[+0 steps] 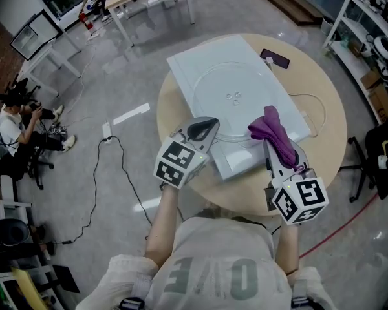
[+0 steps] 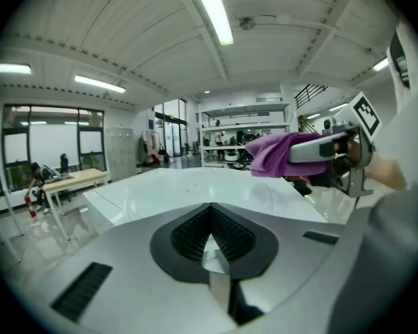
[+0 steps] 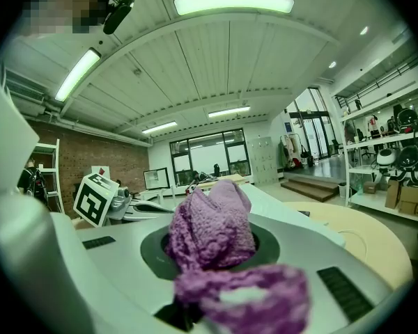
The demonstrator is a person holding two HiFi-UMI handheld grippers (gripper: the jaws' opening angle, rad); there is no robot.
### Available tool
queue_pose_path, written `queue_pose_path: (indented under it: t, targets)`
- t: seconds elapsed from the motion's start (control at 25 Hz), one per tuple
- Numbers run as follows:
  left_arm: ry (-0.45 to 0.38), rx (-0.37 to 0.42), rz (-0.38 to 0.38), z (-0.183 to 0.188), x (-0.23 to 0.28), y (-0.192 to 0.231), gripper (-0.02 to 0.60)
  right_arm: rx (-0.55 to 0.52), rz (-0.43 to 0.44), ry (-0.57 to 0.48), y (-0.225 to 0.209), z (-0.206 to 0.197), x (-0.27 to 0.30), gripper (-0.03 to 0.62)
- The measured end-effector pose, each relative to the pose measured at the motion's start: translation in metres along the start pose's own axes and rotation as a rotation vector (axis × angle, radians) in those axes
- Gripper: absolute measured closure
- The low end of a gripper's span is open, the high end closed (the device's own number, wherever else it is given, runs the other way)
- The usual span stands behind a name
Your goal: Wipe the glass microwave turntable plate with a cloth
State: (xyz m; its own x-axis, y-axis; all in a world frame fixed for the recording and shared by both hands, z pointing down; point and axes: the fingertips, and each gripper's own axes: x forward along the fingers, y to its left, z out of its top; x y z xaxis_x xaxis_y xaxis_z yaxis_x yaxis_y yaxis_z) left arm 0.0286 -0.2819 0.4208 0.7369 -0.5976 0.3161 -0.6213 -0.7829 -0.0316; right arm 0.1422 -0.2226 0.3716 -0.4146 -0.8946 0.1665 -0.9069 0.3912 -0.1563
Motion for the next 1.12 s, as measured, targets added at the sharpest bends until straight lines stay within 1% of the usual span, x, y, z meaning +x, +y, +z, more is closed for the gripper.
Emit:
queue_pose_path:
  t: [0.04,0.12,0.2,0.32,0.4,0.56,0.64,0.76,0.88,0.92,1.0,1.12]
  targets:
    - [-0.027,-0.011,0.033,0.003,-0.003,0.005,0.580,-0.003,0.004,0.004,0.000,0.000,0.000,0.546]
    - [-0.095,-0.066,0.081,0.012,-0.010,0.015,0.580,0.001,0.002,0.008,0.000,-0.001,0.001,0.546]
    - [-0.137,-0.091,0.131,0.019,-0.018,0.028,0.580,-0.003,0.009,0.006,0.002,0.001,0.004,0.546]
    - [-0.152,-0.107,0.199,0.016,-0.028,0.051,0.580,-0.026,0.035,-0.003,0.006,0.008,0.011,0.546]
    - [-0.150,-0.134,0.221,0.009,-0.030,0.064,0.580,-0.038,0.042,-0.007,0.008,0.012,0.016,0.546]
    - [-0.160,-0.168,0.208,0.002,-0.027,0.072,0.580,-0.074,0.060,-0.013,0.012,0.022,0.028,0.546]
    - [-0.166,-0.170,0.201,0.004,-0.024,0.074,0.580,-0.084,0.065,-0.010,0.014,0.025,0.033,0.546]
    - [-0.152,-0.164,0.191,0.003,-0.018,0.076,0.580,-0.091,0.069,0.001,0.017,0.024,0.040,0.546]
    - [-0.149,-0.179,0.184,-0.002,-0.016,0.078,0.580,-0.107,0.086,0.021,0.023,0.023,0.048,0.546]
    - [-0.143,-0.175,0.183,-0.004,-0.015,0.078,0.580,-0.116,0.094,0.030,0.025,0.022,0.050,0.546]
    - [-0.127,-0.141,0.187,-0.007,-0.014,0.078,0.580,-0.136,0.112,0.048,0.029,0.021,0.056,0.546]
    - [-0.116,-0.093,0.196,-0.008,-0.013,0.077,0.580,-0.190,0.172,0.079,0.042,0.022,0.071,0.546]
